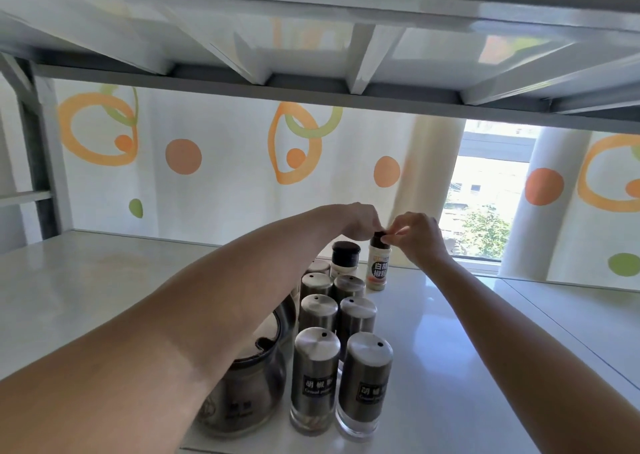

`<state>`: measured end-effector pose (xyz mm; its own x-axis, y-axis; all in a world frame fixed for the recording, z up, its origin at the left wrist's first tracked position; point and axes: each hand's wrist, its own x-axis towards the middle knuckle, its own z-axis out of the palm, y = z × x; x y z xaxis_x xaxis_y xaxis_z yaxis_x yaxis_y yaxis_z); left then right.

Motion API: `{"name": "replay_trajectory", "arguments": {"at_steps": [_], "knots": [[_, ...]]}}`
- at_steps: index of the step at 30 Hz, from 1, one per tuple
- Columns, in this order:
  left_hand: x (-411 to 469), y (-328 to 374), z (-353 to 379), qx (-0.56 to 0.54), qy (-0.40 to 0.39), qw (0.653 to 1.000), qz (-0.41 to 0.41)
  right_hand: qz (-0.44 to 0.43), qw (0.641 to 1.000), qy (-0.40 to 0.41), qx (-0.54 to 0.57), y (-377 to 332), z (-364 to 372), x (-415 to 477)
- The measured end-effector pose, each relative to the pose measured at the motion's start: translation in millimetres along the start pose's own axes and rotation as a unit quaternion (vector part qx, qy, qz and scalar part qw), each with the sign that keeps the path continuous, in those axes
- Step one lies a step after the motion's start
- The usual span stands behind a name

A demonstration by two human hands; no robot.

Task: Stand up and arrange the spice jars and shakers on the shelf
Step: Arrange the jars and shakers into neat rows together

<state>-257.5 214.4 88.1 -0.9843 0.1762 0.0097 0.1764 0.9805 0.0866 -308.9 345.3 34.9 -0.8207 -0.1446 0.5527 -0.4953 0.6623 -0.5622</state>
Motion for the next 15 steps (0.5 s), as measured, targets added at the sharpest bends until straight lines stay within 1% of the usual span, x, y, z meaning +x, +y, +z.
{"name": "replay_trajectory", "arguments": {"at_steps": [3, 12, 15], "knots": [[-2, -4, -4, 0.013, 0.003, 1.0, -0.008, 0.008, 1.0, -0.008, 0.022, -5, 6, 3], [-5, -31, -11, 0.021, 0.002, 0.999, -0.029, 0.002, 0.999, -0.016, 0.037, -24, 31, 14], [-7, -39, -14, 0.039, -0.001, 0.999, -0.034, 0.006, 0.999, -0.019, 0.049, -32, 39, 16]]}}
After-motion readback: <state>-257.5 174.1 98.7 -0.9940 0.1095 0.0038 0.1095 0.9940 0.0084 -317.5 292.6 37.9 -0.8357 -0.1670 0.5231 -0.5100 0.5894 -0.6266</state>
